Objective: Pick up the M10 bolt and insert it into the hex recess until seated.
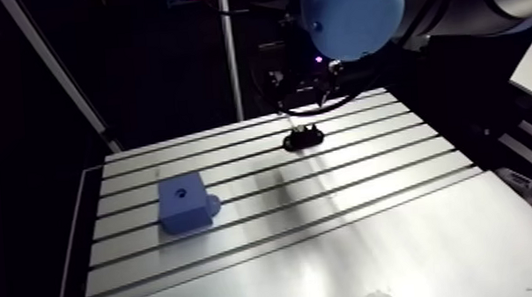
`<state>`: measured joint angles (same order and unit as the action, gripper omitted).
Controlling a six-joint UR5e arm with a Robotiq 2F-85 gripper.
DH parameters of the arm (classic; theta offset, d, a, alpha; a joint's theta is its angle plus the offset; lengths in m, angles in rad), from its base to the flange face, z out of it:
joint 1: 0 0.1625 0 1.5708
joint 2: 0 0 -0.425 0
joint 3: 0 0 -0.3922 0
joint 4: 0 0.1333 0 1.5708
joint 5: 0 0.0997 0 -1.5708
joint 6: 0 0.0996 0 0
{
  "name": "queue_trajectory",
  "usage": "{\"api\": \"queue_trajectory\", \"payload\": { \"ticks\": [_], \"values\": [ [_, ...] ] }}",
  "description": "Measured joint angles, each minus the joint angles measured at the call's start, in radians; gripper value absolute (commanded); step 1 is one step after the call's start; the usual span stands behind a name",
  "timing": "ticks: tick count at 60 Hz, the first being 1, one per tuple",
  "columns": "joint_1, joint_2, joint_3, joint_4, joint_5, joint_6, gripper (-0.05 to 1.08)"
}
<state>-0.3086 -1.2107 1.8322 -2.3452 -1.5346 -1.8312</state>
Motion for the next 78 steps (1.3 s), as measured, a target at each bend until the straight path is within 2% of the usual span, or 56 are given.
{"api": "queue_trajectory", "payload": {
  "ticks": [10, 23, 45, 78],
  "values": [
    [-0.011, 0.011, 0.007, -0.009, 0.009, -0.007, 0.05],
    [-0.016, 0.033, 0.011, -0.019, 0.01, -0.012, 0.24],
    [-0.017, 0.06, 0.016, -0.053, 0.01, -0.013, 0.37],
    [-0.015, 0.079, 0.017, -0.059, 0.009, -0.013, 0.45]
  ]
}}
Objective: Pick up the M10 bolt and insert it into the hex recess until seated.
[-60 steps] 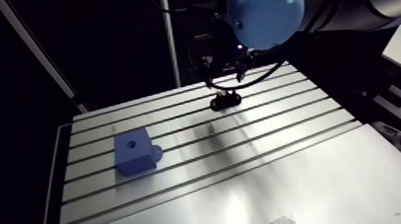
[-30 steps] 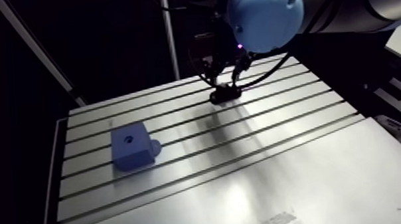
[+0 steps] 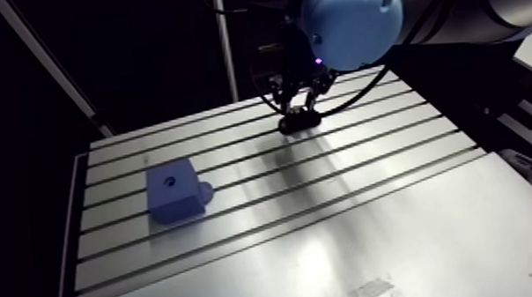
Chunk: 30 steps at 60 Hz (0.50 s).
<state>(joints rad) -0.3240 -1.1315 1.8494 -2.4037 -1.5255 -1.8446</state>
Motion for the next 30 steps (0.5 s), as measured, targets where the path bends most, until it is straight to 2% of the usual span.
{"api": "queue_trajectory", "payload": {
  "ticks": [7, 30],
  "values": [
    [0.0, 0.005, -0.001, 0.0, 0.0, 0.0, 0.5],
    [0.0, 0.009, -0.002, -0.001, 0.0, 0.0, 0.52]
  ]
}}
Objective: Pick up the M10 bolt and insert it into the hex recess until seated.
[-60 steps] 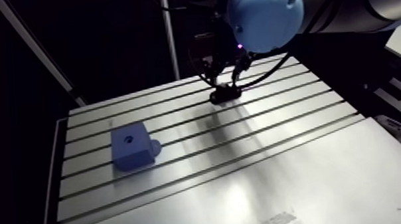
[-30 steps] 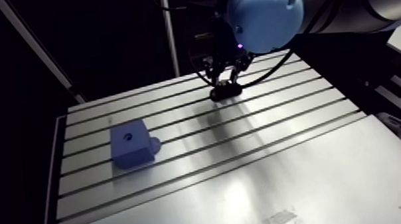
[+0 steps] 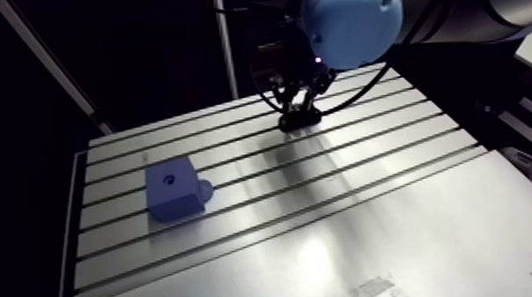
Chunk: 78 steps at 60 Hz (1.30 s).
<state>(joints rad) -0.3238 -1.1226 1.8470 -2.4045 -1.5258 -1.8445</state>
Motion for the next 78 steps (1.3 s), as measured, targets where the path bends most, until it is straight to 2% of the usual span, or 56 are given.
{"api": "queue_trajectory", "payload": {
  "ticks": [78],
  "values": [
    [0.005, -0.002, 0.003, 0.001, -0.002, 0.0, 0.62]
  ]
}}
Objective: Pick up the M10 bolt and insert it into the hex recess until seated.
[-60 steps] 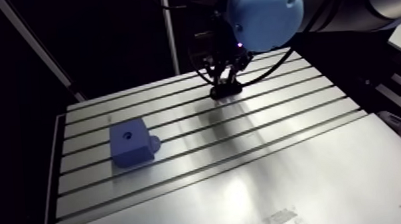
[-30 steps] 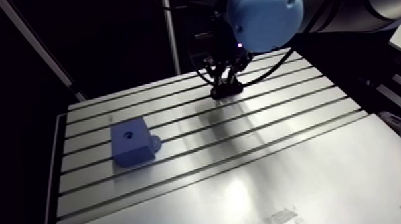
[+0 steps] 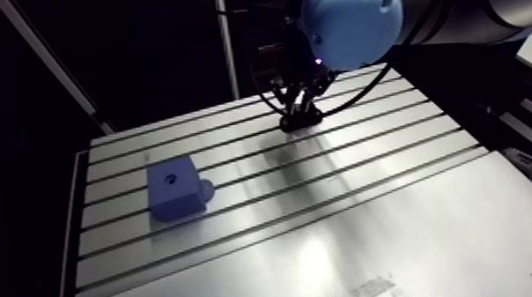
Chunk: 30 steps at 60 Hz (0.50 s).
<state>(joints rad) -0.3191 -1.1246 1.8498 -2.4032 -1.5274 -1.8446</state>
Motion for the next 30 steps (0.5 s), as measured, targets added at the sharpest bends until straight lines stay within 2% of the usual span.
{"api": "queue_trajectory", "payload": {
  "ticks": [30],
  "values": [
    [0.0, 0.0, -0.002, 0.0, -0.001, 0.0, 0.62]
  ]
}}
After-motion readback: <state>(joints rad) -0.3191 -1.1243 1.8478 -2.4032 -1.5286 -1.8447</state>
